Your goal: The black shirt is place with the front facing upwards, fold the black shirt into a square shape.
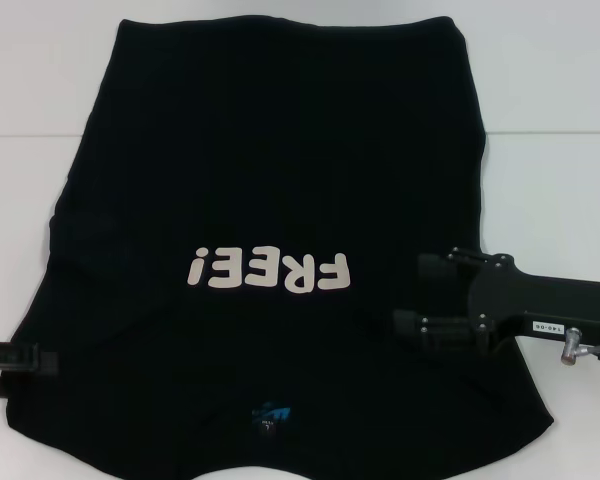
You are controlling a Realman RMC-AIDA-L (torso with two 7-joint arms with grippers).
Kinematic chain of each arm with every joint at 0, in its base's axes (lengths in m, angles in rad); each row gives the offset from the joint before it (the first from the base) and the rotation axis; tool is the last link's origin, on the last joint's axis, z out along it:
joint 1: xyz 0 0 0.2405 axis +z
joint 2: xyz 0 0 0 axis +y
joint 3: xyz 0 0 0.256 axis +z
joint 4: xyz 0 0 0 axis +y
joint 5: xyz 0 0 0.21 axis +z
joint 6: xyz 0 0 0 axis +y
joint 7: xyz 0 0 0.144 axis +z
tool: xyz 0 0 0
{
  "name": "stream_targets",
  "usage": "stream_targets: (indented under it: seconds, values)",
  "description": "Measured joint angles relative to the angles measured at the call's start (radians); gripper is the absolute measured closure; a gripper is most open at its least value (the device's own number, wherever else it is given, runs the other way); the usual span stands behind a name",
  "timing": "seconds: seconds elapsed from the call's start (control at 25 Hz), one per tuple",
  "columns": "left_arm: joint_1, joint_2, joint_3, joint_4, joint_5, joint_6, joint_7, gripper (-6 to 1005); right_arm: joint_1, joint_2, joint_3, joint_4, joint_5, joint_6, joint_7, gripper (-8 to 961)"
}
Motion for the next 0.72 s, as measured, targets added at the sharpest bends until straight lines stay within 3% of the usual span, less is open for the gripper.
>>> stream_targets:
  seconds: [0.28,0.56,0.72]
  values:
    - [0.002,-0.001,0.002,0.015,0.018,-0.009,-0.001,171,-0.001,0.001,0.000,0.000,0.000,-0.001,0.002,22]
    - [0.007,-0.021,0.002,0.064,0.044,-0.036,0.006,274,0.001,0.001,0.001,0.000,0.000,-0.007,0.007,22]
    - [0.009,-0.022,0.020,0.064,0.045,-0.038,0.009,379,0.000,0.001,0.002,0.000,0.000,-0.010,0.009,21]
